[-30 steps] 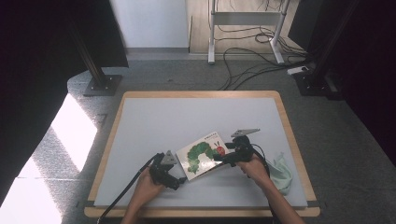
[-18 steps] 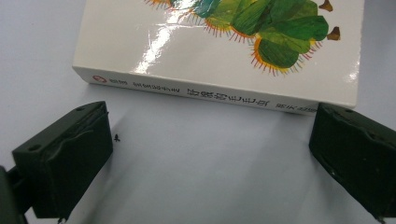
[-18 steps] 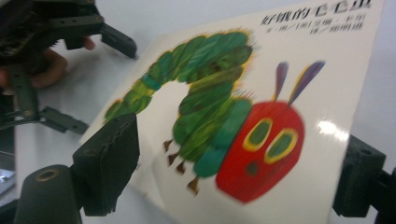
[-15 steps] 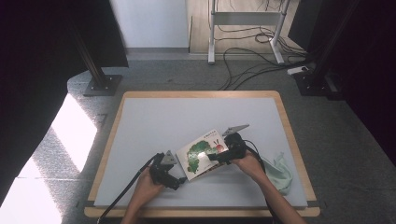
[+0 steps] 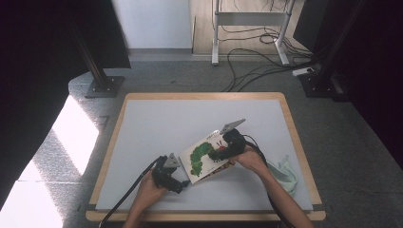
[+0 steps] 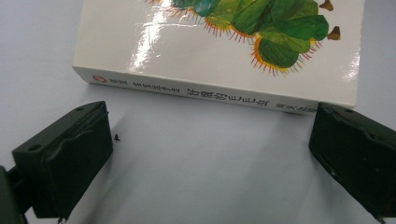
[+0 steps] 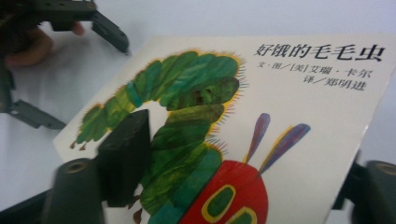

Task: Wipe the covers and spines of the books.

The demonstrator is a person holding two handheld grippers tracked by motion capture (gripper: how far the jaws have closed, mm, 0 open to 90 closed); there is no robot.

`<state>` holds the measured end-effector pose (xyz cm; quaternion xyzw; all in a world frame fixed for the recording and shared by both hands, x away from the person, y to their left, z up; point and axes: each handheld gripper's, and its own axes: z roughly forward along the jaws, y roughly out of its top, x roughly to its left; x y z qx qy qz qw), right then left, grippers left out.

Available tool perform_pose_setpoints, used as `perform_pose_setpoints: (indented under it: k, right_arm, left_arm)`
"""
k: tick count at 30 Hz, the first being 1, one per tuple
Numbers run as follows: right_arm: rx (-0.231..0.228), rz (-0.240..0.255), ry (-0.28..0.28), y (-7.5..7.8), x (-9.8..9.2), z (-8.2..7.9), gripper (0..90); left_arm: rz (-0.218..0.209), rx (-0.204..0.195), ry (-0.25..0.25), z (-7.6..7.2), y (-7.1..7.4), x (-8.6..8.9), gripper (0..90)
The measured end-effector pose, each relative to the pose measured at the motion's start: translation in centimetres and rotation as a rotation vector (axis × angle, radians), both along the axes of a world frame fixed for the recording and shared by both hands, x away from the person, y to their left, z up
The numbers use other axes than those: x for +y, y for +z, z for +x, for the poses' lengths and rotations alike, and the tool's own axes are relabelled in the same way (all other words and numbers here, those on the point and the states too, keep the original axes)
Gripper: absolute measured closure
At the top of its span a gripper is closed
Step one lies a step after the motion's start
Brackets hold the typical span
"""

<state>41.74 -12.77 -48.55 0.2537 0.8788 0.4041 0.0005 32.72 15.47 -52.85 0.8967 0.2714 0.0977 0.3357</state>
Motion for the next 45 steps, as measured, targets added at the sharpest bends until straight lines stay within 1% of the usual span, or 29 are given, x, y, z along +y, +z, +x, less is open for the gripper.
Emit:
perform_pose_setpoints:
  k: [3, 6, 9, 11, 12, 14, 15, 18, 22, 24, 25, 26, 27, 28, 30, 32, 34, 36, 38, 39, 40, 41, 42, 43, 44, 45]
  right_arm:
    - [-0.038, 0.029, 0.032, 0.4, -0.3, -0.4, 39.4]
    - [-0.079, 0.049, 0.051, 0.8, -0.5, -0.8, 43.0]
    - [-0.116, 0.057, 0.061, 1.0, -0.6, -1.3, 45.0]
    - [-0.137, 0.062, 0.068, 1.1, -0.7, -1.5, 46.2]
    - [-0.146, 0.065, 0.07, 1.1, -0.8, -1.6, 46.7]
    - [-0.162, 0.073, 0.076, 1.1, -0.9, -1.9, 48.0]
    - [-0.173, 0.078, 0.079, 1.1, -1.0, -2.1, 48.7]
    - [-0.189, 0.091, 0.089, 1.2, -1.3, -2.5, 50.6]
    - [-0.207, 0.1, 0.102, 1.4, -1.7, -2.9, 52.8]
    - [-0.211, 0.101, 0.105, 1.5, -1.8, -3.2, 54.1]
    - [-0.213, 0.105, 0.11, 1.6, -1.9, -3.4, 54.9]
    - [-0.217, 0.107, 0.111, 1.6, -2.0, -3.5, 55.0]
    - [-0.221, 0.106, 0.111, 1.7, -2.0, -3.6, 55.1]
    - [-0.223, 0.106, 0.112, 1.7, -2.1, -3.7, 55.3]
    - [-0.233, 0.11, 0.117, 1.7, -2.2, -3.9, 55.6]
    - [-0.235, 0.114, 0.116, 1.7, -2.3, -4.1, 55.9]
    - [-0.237, 0.118, 0.117, 1.6, -2.5, -4.2, 56.4]
    - [-0.232, 0.123, 0.116, 1.5, -2.6, -4.3, 56.9]
    - [-0.222, 0.128, 0.115, 1.3, -2.8, -4.3, 57.1]
    - [-0.21, 0.131, 0.115, 1.3, -3.0, -4.3, 57.0]
    - [-0.197, 0.133, 0.113, 1.2, -3.1, -4.3, 56.2]
    - [-0.185, 0.13, 0.114, 1.1, -3.2, -4.2, 53.3]
    - [-0.17, 0.111, 0.113, 1.1, -3.1, -4.1, 49.9]
    - [-0.163, 0.072, 0.101, 1.0, -3.0, -4.0, 45.3]
    - [-0.156, 0.053, 0.087, 0.9, -2.9, -4.0, 43.6]
    - [-0.148, 0.047, 0.08, 0.9, -2.9, -3.9, 42.5]
  left_arm:
    - [-0.001, 0.0, -0.002, 0.0, 0.0, 0.0, 0.0]
    - [-0.003, 0.001, -0.002, 0.0, 0.0, 0.0, 0.0]
    - [-0.008, 0.005, -0.005, 0.0, 0.0, 0.0, 0.0]
    - [-0.023, 0.017, -0.012, 0.0, 0.1, 0.1, 0.0]
    - [-0.03, 0.028, -0.025, 0.0, 0.2, 0.1, 0.0]
    - [-0.06, 0.049, -0.038, 0.0, 0.2, 0.1, 0.0]
    - [-0.066, 0.05, -0.037, 0.0, 0.2, 0.0, 0.0]
    - [-0.069, 0.05, -0.039, 0.1, 0.2, 0.0, 0.0]
    - [-0.109, 0.053, -0.032, 0.3, 0.3, -0.1, 0.0]
    - [-0.108, 0.048, -0.025, 0.6, 0.3, -0.4, 0.0]
    - [-0.12, 0.055, -0.032, 0.7, 0.3, -0.5, 0.0]
    - [-0.143, 0.067, -0.027, 0.9, 0.3, -0.4, 0.0]
    - [-0.155, 0.073, -0.015, 1.1, 0.3, -0.3, 0.0]
    - [-0.171, 0.073, -0.013, 1.3, 0.2, -0.3, 0.0]
    - [-0.188, 0.091, -0.019, 1.6, 0.2, -0.3, 0.4]
    - [-0.19, 0.096, -0.026, 1.8, 0.2, -0.5, 0.0]
    - [-0.19, 0.115, -0.034, 2.0, 0.3, -0.8, 0.0]
    - [-0.193, 0.121, -0.04, 2.2, 0.3, -1.0, 0.0]
    - [-0.188, 0.111, -0.042, 2.1, 0.4, -1.2, 0.0]
    - [-0.184, 0.106, -0.042, 2.0, 0.5, -1.2, 0.0]
    - [-0.177, 0.105, -0.042, 2.0, 0.6, -1.3, 0.0]
    - [-0.167, 0.105, -0.04, 1.9, 0.7, -1.4, 0.0]
    - [-0.153, 0.104, -0.029, 1.9, 0.8, -1.6, 0.0]
    - [-0.14, 0.097, -0.027, 1.8, 0.9, -1.7, 0.0]
    - [-0.13, 0.09, -0.026, 1.7, 1.0, -1.8, 0.0]
    - [-0.114, 0.081, -0.028, 1.6, 1.2, -1.9, 0.0]
